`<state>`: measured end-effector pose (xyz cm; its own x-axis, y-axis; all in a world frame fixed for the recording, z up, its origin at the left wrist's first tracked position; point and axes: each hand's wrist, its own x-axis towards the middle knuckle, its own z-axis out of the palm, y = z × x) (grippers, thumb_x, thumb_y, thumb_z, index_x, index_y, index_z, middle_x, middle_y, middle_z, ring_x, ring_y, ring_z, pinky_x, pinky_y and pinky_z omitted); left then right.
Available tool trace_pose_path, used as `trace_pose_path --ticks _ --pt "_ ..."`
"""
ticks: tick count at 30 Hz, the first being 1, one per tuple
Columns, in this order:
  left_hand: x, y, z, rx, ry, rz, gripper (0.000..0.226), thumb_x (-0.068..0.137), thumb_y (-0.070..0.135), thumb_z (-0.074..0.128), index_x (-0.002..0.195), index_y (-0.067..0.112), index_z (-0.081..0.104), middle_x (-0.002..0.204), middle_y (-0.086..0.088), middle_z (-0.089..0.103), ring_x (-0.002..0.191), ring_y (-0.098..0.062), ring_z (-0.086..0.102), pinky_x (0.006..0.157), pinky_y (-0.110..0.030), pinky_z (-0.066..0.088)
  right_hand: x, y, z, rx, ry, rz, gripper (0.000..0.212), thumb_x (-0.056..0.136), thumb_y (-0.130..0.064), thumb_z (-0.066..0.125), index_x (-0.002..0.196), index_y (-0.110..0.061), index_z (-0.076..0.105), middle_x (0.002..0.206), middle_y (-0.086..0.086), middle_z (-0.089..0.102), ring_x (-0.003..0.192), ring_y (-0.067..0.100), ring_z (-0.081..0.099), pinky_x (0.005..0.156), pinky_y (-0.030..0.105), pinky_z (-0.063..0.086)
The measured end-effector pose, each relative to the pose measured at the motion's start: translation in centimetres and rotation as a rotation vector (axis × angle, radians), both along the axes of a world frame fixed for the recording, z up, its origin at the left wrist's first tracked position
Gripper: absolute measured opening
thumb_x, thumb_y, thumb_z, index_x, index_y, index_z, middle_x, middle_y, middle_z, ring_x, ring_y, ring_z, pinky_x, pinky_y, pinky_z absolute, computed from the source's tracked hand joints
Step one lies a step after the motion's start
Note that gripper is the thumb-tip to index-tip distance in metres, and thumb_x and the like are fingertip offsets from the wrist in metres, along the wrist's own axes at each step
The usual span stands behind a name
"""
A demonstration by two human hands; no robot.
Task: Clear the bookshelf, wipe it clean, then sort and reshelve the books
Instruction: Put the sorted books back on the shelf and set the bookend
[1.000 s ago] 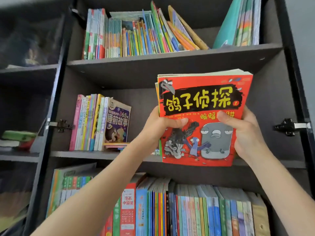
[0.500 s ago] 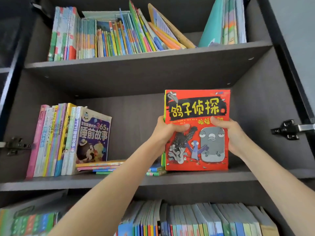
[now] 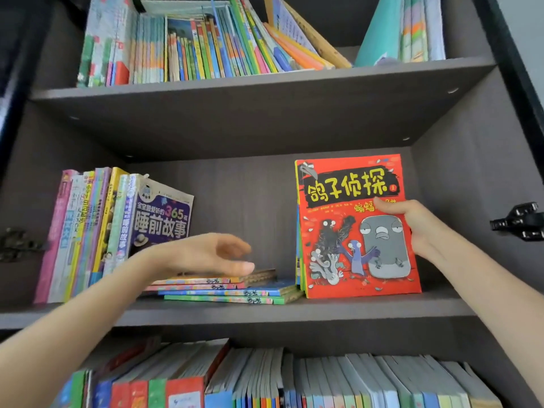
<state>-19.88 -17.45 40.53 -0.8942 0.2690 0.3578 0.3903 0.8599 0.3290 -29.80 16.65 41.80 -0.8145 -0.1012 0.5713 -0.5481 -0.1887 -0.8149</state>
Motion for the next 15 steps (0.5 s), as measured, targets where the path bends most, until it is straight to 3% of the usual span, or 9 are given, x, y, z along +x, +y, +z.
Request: trace_pose_path --ticks 2,4,7,10,12,15 --pt "0.2 -2.0 -1.5 -0.189 -0.016 0.080 0.088 0.054 0.081 0.064 0.129 0.037 0.046 0.127 0.019 0.053 0.114 0.003 0.051 0.095 -0.011 0.039 -0.4 0.3 0.4 0.013 -0.021 -0.017 0.019 0.082 -0.026 0.068 0.097 -0.017 0.063 0.085 0.006 0.074 0.084 0.025 0.069 0.071 0.039 0.052" --pt "-0.2 -2.8 -2.2 -0.255 0.083 0.110 0.086 0.055 0.082 0.054 0.128 0.036 0.048 0.121 0.020 0.056 0.107 0.005 0.054 0.087 -0.007 0.042 -0.8 0.6 0.9 0.021 -0.042 -0.030 0.024 0.080 -0.025 0.069 0.101 -0.015 0.063 0.086 0.007 0.074 0.083 0.027 0.069 0.072 0.040 0.052" --pt "-0.4 -3.0 -2.0 -0.426 0.241 0.141 0.091 0.057 0.087 0.041 0.130 0.033 0.050 0.122 0.015 0.060 0.105 -0.001 0.057 0.091 -0.020 0.048 -1.1 0.5 1.1 0.029 -0.045 -0.038 0.025 0.078 -0.024 0.070 0.101 -0.015 0.063 0.084 0.007 0.074 0.082 0.027 0.069 0.074 0.040 0.052" --pt "-0.4 -2.3 -1.5 -0.729 0.281 0.180 0.103 0.059 0.087 0.020 0.143 0.030 0.033 0.128 0.005 0.059 0.109 -0.011 0.057 0.091 -0.025 0.047 -1.4 0.5 0.8 0.019 -0.029 -0.030 0.025 0.075 -0.024 0.071 0.098 -0.016 0.064 0.083 0.006 0.074 0.080 0.026 0.069 0.073 0.040 0.052" --pt "-0.3 -1.7 -1.2 -0.907 0.324 0.187 0.104 0.060 0.080 0.007 0.148 0.027 0.020 0.127 0.001 0.058 0.107 -0.016 0.058 0.086 -0.026 0.046 -1.3 0.5 0.7 0.007 -0.023 -0.035 0.018 0.080 -0.023 0.069 0.096 -0.017 0.064 0.082 0.005 0.074 0.079 0.025 0.069 0.070 0.039 0.052" --pt "-0.8 -1.2 -1.3 -1.071 0.422 0.176 0.103 0.068 0.084 -0.003 0.148 0.023 0.018 0.117 -0.004 0.062 0.097 -0.022 0.059 0.072 -0.027 0.040 -1.3 0.4 0.5 0.004 -0.031 -0.047 0.020 0.081 -0.024 0.069 0.099 -0.017 0.064 0.089 0.007 0.073 0.083 0.026 0.069 0.070 0.039 0.052"
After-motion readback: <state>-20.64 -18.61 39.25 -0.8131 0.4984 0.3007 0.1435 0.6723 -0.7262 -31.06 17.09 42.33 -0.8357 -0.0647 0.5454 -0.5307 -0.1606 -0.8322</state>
